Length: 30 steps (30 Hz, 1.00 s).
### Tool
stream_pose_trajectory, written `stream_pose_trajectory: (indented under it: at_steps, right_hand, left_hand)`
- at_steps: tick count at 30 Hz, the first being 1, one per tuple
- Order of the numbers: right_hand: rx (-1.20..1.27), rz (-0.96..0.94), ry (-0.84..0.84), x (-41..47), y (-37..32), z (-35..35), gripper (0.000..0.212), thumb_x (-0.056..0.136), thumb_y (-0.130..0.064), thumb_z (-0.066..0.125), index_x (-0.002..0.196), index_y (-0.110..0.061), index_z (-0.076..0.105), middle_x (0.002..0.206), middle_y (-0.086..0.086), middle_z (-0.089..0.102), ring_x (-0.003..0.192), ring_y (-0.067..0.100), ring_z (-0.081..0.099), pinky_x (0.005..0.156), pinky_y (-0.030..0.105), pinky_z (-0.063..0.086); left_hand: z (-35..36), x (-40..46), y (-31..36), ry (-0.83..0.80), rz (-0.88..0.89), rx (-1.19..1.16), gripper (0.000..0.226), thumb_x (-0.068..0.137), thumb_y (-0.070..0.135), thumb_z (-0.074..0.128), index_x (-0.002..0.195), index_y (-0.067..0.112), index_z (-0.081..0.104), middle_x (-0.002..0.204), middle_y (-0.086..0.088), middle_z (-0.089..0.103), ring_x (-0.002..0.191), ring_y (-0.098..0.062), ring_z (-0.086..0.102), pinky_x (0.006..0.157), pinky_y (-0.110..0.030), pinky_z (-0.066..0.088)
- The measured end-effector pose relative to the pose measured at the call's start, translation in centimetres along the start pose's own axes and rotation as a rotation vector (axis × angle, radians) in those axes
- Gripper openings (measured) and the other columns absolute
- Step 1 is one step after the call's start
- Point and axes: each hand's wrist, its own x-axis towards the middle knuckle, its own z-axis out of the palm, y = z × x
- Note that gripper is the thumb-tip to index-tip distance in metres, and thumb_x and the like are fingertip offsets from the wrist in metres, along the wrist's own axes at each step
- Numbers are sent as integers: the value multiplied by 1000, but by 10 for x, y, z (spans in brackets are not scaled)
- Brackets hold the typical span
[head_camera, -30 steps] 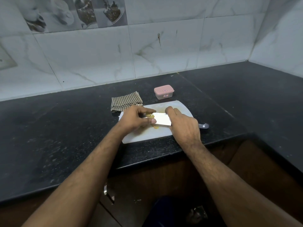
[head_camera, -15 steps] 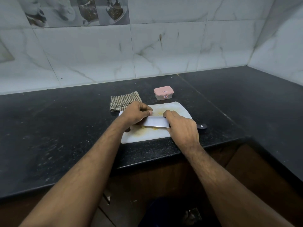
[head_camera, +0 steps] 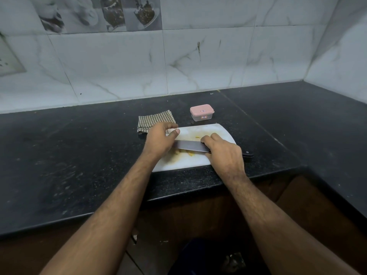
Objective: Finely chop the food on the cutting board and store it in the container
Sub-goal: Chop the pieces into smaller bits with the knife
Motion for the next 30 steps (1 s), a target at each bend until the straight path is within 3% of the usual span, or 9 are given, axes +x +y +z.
stream_pose_trajectory:
  at_steps: [5, 10, 17, 21, 25, 30]
  right_hand:
    - [-91, 37, 20, 0, -3, 1, 14, 94, -31, 68, 108, -32, 68, 86, -7, 58, 61, 14, 56, 42, 23, 14]
    - [-109, 30, 39, 0, -4, 2, 21, 101, -37, 53, 113, -30, 69, 89, -5, 60, 67, 18, 61, 46, 25, 25]
    - [-94, 67, 20, 1, -3, 4, 22, 103, -39, 49, 110, -31, 69, 89, -4, 61, 70, 20, 63, 47, 26, 30]
    - [-40, 101, 43, 0, -3, 3, 28, 105, -41, 41, 110, -25, 64, 91, -4, 63, 70, 22, 64, 50, 27, 31]
    - [5, 89, 24, -1, -4, 2, 32, 107, -45, 35, 110, -23, 59, 94, -4, 63, 69, 22, 62, 54, 30, 37]
    - [6, 83, 14, -1, -4, 2, 32, 107, -45, 36, 111, -23, 59, 95, -5, 64, 68, 22, 62, 54, 31, 36]
  left_hand:
    - [4, -16, -8, 272, 69, 8, 33, 98, 30, 69, 129, 17, 67, 129, -2, 62, 122, -16, 54, 110, -48, 43]
    - [10, -39, -10, 374, 63, 75, 37, 93, 32, 73, 124, 16, 59, 124, 1, 48, 119, -14, 44, 101, -41, 29]
    - [17, -50, -14, 295, 173, 135, 45, 84, 26, 80, 123, 17, 59, 136, -3, 44, 129, -19, 41, 106, -41, 27]
    - [13, -50, -11, 278, 123, 170, 52, 75, 26, 89, 116, 22, 58, 121, 7, 43, 113, -15, 47, 95, -36, 27]
    - [11, -47, -18, 83, -52, 196, 30, 80, 40, 86, 104, 30, 72, 112, 9, 54, 118, -16, 48, 92, -38, 28]
    - [12, -44, -16, 27, -71, 202, 15, 88, 39, 79, 100, 31, 79, 98, 16, 56, 104, -12, 56, 87, -36, 26]
